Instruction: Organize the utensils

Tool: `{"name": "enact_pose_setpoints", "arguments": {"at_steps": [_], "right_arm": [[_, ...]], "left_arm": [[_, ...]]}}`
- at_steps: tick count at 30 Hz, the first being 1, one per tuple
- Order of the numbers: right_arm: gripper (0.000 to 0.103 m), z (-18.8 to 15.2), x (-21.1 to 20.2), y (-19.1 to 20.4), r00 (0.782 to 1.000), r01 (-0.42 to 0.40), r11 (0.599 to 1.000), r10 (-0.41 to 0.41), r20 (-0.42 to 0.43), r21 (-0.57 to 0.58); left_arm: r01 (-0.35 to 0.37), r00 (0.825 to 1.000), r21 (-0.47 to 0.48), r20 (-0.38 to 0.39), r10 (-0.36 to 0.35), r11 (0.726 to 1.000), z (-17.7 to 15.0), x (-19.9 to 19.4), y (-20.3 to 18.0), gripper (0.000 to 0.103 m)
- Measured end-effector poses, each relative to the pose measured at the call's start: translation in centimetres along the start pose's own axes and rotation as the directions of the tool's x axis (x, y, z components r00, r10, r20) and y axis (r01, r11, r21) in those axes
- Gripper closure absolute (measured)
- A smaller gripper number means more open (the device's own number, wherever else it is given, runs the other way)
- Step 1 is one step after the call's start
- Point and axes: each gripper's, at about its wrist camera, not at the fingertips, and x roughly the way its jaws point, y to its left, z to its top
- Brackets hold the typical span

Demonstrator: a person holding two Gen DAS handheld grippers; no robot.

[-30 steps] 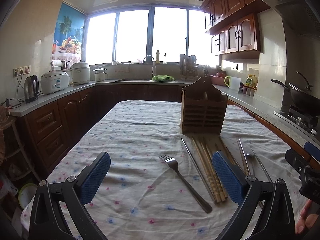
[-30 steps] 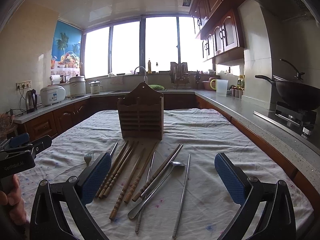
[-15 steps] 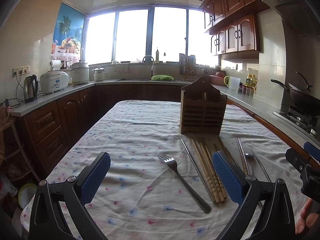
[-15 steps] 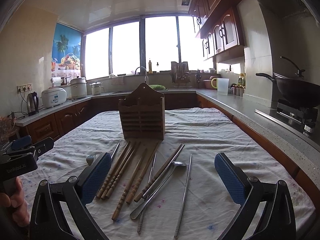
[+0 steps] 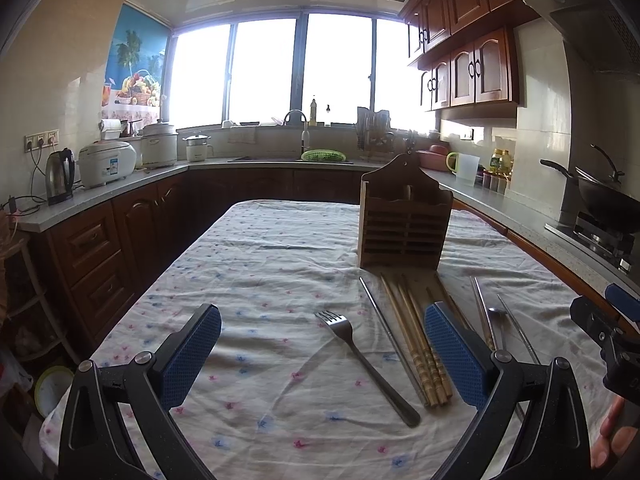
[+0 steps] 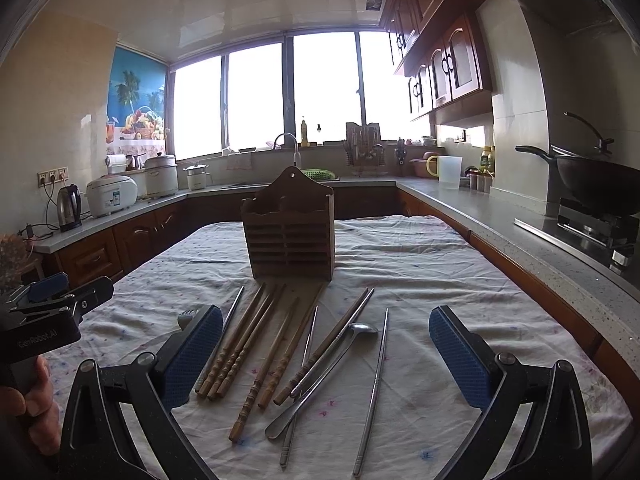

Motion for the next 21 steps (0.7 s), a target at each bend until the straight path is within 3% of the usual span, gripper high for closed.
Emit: {"name": "enact_pose_setpoints", "arguments": {"at_steps": [21], "right_arm": [[0.000,0.07,0.07,0.15,1.000,-0.003,1.000,0.003,0.000,0.003]], "left_arm": [[0.012,1.000,-0.008,-0.015,-0.013,1.000,0.07,0.43,-0.06,0.001]]}}
